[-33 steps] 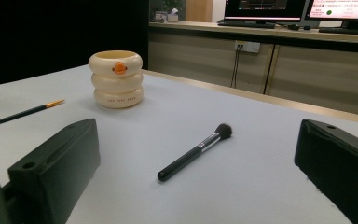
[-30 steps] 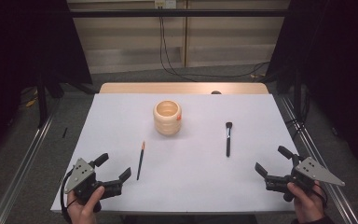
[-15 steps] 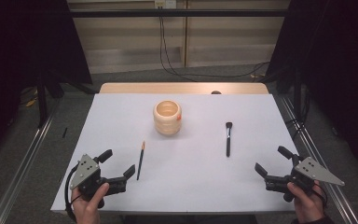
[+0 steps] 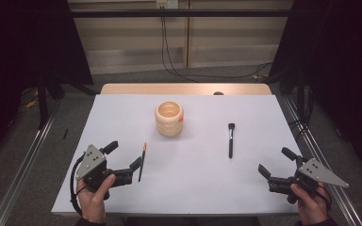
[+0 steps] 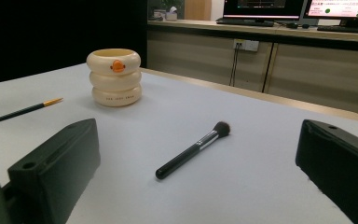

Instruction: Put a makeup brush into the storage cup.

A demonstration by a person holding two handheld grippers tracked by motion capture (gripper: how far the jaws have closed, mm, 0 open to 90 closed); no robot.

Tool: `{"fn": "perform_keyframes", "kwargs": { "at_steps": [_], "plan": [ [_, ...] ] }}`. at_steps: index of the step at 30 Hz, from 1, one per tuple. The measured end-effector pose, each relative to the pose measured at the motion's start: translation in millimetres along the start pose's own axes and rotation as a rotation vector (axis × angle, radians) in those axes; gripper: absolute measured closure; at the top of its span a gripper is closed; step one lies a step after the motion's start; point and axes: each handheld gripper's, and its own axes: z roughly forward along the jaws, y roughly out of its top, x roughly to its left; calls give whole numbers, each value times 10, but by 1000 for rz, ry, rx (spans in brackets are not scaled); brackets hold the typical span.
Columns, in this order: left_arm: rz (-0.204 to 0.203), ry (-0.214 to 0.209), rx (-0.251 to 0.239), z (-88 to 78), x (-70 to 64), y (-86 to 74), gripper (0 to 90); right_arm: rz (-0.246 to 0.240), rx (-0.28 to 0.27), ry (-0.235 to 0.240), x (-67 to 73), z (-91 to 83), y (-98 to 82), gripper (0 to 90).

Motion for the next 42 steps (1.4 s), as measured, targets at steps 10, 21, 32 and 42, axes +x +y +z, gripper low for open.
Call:
{"fn": "perform_keyframes", "kwargs": {
  "at_steps": [10,21,32,42],
  "plan": [
    [61,-14,45,161,-26,178,35,-4,2,4,-1,2,-1,0],
    [54,27,68,395,59,259,34,3,9,8,8,6,-2,0],
    [72,27,80,552,172,368,32,-2,10,11,0,10,-8,0],
    [134,29,167,781,154,485,33,-3,13,2,4,7,-10,0]
  ]
}}
